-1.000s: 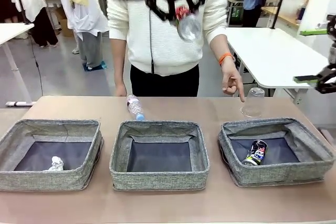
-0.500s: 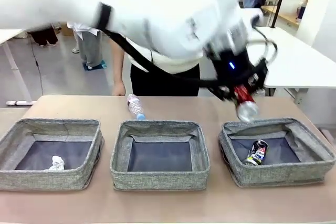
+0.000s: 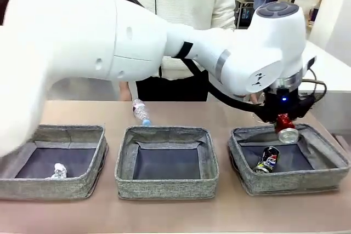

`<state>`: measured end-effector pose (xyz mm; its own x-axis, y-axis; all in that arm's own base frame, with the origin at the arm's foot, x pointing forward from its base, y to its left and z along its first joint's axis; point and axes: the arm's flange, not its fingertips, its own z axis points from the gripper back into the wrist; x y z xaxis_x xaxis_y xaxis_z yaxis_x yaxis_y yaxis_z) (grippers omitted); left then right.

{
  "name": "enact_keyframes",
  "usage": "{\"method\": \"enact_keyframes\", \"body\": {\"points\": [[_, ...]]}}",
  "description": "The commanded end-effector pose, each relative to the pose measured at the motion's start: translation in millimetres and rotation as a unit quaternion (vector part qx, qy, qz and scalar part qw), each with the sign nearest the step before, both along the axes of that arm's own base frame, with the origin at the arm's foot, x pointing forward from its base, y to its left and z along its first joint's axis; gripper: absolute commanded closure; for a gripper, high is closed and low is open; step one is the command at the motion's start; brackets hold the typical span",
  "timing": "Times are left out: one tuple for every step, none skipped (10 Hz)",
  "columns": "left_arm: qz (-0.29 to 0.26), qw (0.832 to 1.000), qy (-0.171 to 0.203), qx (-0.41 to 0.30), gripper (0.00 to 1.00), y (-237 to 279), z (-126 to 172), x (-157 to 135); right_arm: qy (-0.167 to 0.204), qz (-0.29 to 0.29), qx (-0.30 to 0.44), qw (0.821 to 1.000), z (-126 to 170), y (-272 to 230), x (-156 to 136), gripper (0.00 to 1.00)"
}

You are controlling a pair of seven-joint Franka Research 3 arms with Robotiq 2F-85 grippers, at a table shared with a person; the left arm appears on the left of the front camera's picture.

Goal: Sort the waste into the appropriate baskets.
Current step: Place the picked waste into the Fabric basket indicated by the person.

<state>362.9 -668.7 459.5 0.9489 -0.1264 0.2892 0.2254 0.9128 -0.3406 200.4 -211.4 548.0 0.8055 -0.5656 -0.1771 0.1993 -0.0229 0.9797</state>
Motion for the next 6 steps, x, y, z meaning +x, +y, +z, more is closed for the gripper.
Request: {"method": "enact_keyframes", "body": {"points": [[0.023, 1.0, 0.017, 0.001, 0.66, -8.7, 13.9, 7.4, -0.009, 0.001, 0.005, 1.0, 2.0, -1.5, -2.4, 0.0], [0.024, 1.0, 0.018, 0.001, 0.66, -8.1, 13.9, 8.5, -0.009, 0.001, 0.005, 1.0, 2.0, -1.5, -2.4, 0.0], [0.024, 1.0, 0.016, 0.0, 0.66, -7.6, 14.4, 8.8, -0.009, 0.001, 0.005, 1.0, 2.0, -1.5, -2.4, 0.0], [0.023, 1.0, 0.018, 0.002, 0.24, -7.7, 14.5, 10.1, -0.009, 0.001, 0.005, 1.0, 2.0, -1.5, -2.4, 0.0], [0.021, 1.0, 0.012, 0.006, 0.09, -7.3, 14.3, 10.0, -0.009, 0.001, 0.005, 1.0, 2.0, -1.5, -2.4, 0.0], [0.019, 1.0, 0.013, 0.005, 0.0, -7.0, 14.2, 9.6, -0.009, 0.001, 0.005, 1.0, 2.0, -1.5, -2.4, 0.0]]}}
